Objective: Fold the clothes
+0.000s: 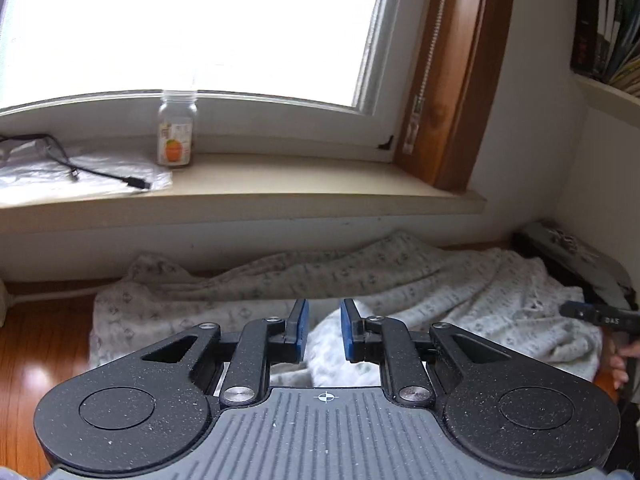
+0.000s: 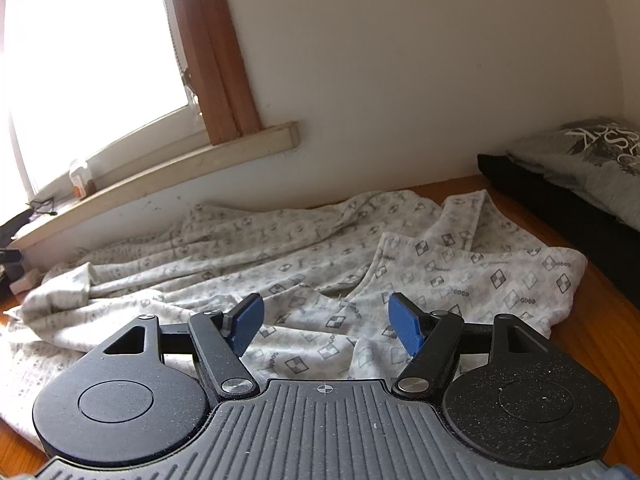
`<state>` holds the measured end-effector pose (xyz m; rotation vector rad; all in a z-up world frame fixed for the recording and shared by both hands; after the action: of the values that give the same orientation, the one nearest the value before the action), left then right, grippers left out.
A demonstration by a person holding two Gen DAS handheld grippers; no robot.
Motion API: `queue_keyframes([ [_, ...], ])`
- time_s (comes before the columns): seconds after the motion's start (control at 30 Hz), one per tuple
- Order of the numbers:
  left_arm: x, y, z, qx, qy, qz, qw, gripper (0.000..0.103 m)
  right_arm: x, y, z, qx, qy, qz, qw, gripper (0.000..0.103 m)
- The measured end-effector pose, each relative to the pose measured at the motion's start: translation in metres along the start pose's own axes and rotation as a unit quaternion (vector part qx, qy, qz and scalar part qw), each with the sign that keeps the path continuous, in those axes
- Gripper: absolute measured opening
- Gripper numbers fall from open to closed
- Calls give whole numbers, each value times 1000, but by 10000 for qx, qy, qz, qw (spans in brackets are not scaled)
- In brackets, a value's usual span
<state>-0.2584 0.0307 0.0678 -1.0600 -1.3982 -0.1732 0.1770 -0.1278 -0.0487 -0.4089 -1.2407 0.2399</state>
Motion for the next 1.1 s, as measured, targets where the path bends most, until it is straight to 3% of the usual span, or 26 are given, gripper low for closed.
queue_keyframes([
  [0.03, 2, 2, -4, -24, 34, 23, 10000, 23, 0, 0, 0, -1, 1, 4, 10000, 68],
  [0.07, 3, 5, -10, -51, 113, 39, 9999, 35, 0, 0, 0, -5, 5, 5, 10000, 68],
  [0.13, 1, 12, -24, -127, 273, 91, 9995, 43, 0, 0, 0, -15, 14, 7, 10000, 68],
  [0.23, -8, 23, -46, -277, 514, 204, 9981, 46, 0, 0, 0, -22, 22, 14, 10000, 68],
  [0.27, -12, 26, -51, -337, 595, 223, 9974, 57, 0, 0, 0, -23, 23, 20, 10000, 68],
  [0.33, -19, 34, -62, -458, 757, 260, 9957, 68, -1, 1, 0, -24, 23, 33, 10000, 68],
  [0.43, -32, 48, -71, -534, 963, 421, 9930, 69, -1, 1, 0, -14, 23, 43, 10000, 68],
  [0.5, -36, 48, -66, -512, 942, 453, 9932, 66, -1, 1, 0, -21, 29, 33, 10000, 68],
  [0.53, -35, 43, -59, -482, 853, 406, 9944, 57, -1, 1, 0, -24, 31, 28, 10000, 68],
  [0.6, -34, 32, -44, -421, 674, 312, 9963, 30, -1, 0, 0, -25, 33, 19, 10000, 68],
  [0.63, -34, 27, -36, -391, 585, 265, 9972, 9, -1, 0, 0, -25, 34, 16, 10000, 69],
  [0.93, -31, -19, 33, -115, -223, -157, 9996, 6, -1, 0, 0, -52, 51, -11, 10000, 68],
  [1.1, -51, -34, 74, 366, -558, -6, 9978, 7, -1, 0, 0, -57, 51, -12, 10000, 69],
])
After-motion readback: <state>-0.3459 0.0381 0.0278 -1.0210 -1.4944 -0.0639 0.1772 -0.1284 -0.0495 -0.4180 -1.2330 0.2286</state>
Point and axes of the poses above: each gripper's, at about its wrist camera, not at the fingertips, and y roughly the way its jaws point, z to its left, x to its top, the point moved 7 cm from there along y, roughly the way its jaws point
